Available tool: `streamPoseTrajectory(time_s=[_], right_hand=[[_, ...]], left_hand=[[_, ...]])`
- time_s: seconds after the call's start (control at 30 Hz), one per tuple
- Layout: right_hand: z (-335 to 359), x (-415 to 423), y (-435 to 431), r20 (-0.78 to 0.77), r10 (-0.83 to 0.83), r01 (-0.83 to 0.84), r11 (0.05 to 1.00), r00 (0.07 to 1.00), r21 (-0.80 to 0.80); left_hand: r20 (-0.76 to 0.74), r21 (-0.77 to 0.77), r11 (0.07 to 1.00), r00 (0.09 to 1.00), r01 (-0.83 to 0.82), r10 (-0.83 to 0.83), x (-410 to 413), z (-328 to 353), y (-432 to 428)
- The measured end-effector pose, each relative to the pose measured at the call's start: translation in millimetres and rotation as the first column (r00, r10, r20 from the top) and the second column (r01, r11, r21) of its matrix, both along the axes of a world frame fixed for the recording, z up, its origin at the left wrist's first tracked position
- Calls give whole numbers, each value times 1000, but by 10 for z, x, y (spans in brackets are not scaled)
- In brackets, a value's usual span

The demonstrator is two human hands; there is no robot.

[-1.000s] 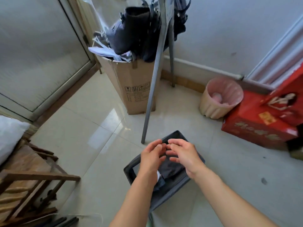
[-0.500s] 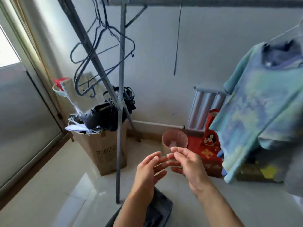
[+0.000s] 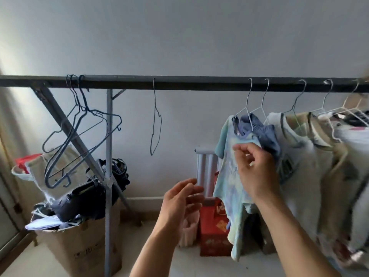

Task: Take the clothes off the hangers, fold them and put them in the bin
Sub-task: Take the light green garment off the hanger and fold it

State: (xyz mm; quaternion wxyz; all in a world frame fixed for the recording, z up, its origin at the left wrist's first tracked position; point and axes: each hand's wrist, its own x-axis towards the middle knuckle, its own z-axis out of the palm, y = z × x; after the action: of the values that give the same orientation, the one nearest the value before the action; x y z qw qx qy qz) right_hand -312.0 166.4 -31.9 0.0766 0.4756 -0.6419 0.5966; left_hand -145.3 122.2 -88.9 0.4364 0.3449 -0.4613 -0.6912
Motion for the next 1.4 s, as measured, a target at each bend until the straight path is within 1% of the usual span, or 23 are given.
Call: streamPoseTrajectory(time_s=[0.07, 0.1, 0.13, 0.2, 0.27, 0.33, 0.4, 0.5, 0.6, 0.7, 0.77, 0.87, 0.93, 1.0, 1.07, 1.13, 1.17, 1.2, 1.23, 1.3, 1.37, 1.4], right_hand=[[128, -261, -72, -199, -225, 214, 974, 954, -74], [183, -384, -129, -253, -284, 281, 958, 925, -50], [222, -502, -205, -280, -300, 316, 949, 912, 15], [289, -644, -352, -282, -269, 334, 918, 921, 213], [312, -704, -461, -292, -254, 360, 840, 922, 406], [335, -715, -513, -289, -252, 369, 784, 924, 499], [343, -737, -534, -269, -253, 360, 782, 929, 509], [357, -770, -548, -268, -271, 365, 833, 925, 415], [393, -807, -536, -220, -225, 283, 916, 949, 285], [435, -868, -496, -197, -89, 119, 982, 976, 148], [432, -916, -440, -222, 25, 1, 993, 975, 116], [413, -932, -307, -255, 219, -187, 972, 942, 144], [422, -895, -177, -224, 348, -316, 934, 910, 168], [419, -843, -61, -164, 458, -428, 884, 874, 189], [420, -809, 32, -136, 520, -488, 847, 843, 211], [412, -785, 93, -128, 544, -510, 830, 829, 224], [411, -770, 124, -136, 546, -511, 830, 827, 223], [416, -759, 148, -143, 544, -509, 832, 827, 220], [414, -746, 169, -147, 555, -518, 825, 819, 226], [418, -728, 216, -142, 583, -542, 804, 800, 247], [422, -715, 257, -116, 587, -543, 794, 801, 273], [427, -710, 268, -101, 586, -541, 791, 804, 286]], left_hand=[[30, -33, 999, 999, 28, -27, -26, 59, 25], [43, -46, 998, 998, 39, -37, -34, 77, 33], [52, -55, 997, 998, 47, -44, -41, 92, 41], [58, -64, 997, 997, 52, -48, -51, 115, 44], [61, -65, 997, 997, 47, -43, -62, 136, 41], [63, -75, 996, 997, 43, -38, -70, 159, 24], [65, -92, 995, 997, 39, -34, -67, 185, 7], [80, -124, 992, 997, 27, -17, -35, 214, -42], [102, -160, 987, 995, 21, -5, -9, 233, -101], [103, -197, 980, 995, 12, 8, -4, 279, -169], [114, -245, 970, 993, 2, 27, 11, 345, -222], [150, -370, 929, 986, -9, 69, 56, 492, -323], [176, -482, 876, 978, -16, 115, 86, 613, -413], [203, -606, 795, 958, -39, 202, 126, 718, -546], [228, -721, 691, 927, -45, 299, 175, 814, -690], [313, -819, 573, 866, 37, 391, 261, 893, -805], [381, -848, 517, 815, 119, 437, 304, 928, -845], [452, -852, 479, 757, 209, 472, 341, 966, -863], [517, -835, 467, 705, 291, 486, 374, 1008, -865], [621, -773, 488, 641, 406, 451, 425, 1081, -843], [670, -732, 497, 627, 467, 398, 482, 1108, -825], [670, -728, 497, 642, 472, 372, 516, 1106, -826]])
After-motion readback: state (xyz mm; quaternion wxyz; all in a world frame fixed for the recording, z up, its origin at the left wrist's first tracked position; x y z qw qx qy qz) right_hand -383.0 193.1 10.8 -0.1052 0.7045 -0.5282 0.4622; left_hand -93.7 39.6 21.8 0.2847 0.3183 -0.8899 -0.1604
